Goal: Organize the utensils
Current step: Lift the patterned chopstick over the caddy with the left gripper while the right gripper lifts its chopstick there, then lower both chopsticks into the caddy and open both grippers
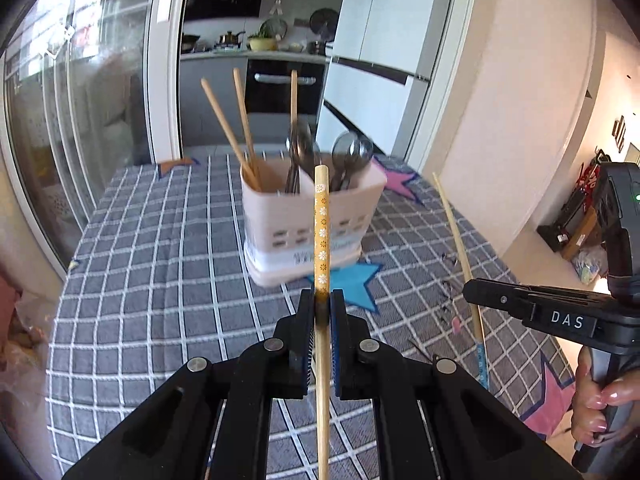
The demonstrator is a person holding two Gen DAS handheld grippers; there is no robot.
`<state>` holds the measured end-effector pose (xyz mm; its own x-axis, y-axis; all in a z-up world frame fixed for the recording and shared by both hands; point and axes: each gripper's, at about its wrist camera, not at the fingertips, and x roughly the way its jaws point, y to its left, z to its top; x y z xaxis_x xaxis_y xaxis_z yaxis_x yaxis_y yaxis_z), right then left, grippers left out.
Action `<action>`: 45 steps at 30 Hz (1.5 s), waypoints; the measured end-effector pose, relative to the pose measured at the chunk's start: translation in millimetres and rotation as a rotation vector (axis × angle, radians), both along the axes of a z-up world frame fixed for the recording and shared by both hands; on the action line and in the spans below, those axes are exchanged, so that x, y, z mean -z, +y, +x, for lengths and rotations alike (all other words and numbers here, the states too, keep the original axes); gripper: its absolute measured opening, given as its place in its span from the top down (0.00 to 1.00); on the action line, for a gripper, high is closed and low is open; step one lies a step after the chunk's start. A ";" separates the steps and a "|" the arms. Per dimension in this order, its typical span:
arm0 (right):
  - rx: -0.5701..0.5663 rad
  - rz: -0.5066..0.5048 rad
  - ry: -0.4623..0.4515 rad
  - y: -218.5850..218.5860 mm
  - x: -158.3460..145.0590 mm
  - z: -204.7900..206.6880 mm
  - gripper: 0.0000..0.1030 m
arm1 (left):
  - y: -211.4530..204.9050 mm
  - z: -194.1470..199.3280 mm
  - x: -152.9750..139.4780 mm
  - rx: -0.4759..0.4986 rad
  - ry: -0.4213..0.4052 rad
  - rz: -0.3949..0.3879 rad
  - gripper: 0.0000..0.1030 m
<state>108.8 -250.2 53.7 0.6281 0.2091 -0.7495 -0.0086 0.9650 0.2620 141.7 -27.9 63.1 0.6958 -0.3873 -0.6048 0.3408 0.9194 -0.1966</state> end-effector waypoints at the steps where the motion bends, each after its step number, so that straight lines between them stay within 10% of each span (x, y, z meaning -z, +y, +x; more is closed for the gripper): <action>1: -0.002 0.000 -0.008 0.7 -3.6 1.7 0.93 | 0.0 0.8 -3.4 -0.002 -0.008 -0.002 0.62; 26: 0.032 0.043 -0.401 14.9 -98.4 136.1 0.93 | 4.9 136.2 -105.7 -0.134 -0.306 -0.115 0.62; 45: -0.012 -0.193 -0.520 36.7 -23.9 163.4 0.93 | -18.2 161.0 -22.0 -0.264 -0.359 -0.010 0.62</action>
<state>272.2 -213.5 77.6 0.9240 0.1082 -0.3668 -0.1011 0.9941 0.0388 302.7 -46.1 85.1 0.9370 -0.1725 -0.3037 0.1426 0.9827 -0.1180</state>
